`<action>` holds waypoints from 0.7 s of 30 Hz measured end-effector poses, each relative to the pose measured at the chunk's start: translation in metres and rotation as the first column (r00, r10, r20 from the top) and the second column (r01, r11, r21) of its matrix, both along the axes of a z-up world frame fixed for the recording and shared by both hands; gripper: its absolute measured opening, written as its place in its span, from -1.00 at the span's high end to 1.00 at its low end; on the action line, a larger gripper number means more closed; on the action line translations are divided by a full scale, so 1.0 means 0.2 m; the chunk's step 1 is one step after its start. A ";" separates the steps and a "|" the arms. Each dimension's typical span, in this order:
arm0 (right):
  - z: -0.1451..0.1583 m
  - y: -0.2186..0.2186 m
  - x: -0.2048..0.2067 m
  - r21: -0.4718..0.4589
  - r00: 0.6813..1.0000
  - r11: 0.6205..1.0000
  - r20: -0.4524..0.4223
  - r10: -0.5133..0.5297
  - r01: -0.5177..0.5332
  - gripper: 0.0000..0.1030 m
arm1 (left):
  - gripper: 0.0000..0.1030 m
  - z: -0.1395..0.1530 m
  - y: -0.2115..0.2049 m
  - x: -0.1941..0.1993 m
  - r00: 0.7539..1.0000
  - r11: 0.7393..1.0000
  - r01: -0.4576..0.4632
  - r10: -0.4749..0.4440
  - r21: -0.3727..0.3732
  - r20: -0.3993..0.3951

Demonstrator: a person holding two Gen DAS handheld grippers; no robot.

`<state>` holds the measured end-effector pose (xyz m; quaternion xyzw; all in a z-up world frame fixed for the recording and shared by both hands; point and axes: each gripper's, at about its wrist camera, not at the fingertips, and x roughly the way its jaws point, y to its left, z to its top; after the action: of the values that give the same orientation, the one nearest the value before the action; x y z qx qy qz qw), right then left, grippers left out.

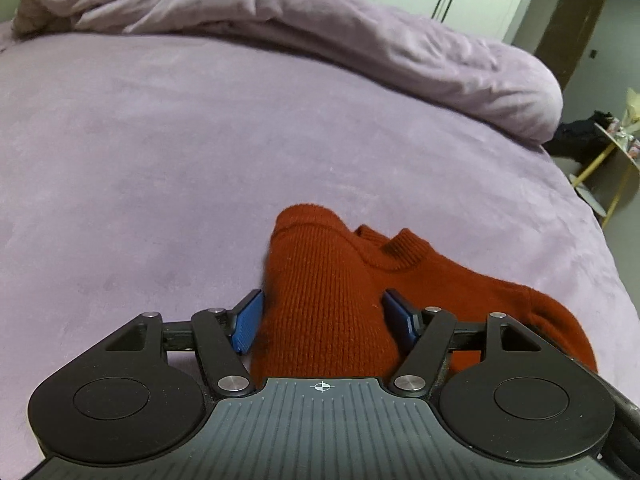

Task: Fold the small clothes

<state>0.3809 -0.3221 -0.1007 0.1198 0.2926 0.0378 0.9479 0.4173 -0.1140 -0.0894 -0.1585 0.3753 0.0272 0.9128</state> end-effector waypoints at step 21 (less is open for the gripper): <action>-0.01 -0.07 -0.25 -0.027 0.994 0.999 0.103 -0.018 0.021 0.97 | -0.67 0.01 0.06 -0.09 1.000 1.000 0.007 -0.007 -0.030 -0.007</action>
<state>0.3303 -0.3354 -0.1019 0.1071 0.2426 0.0304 0.9637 0.3983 -0.1019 -0.0878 -0.1706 0.3795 0.0188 0.9092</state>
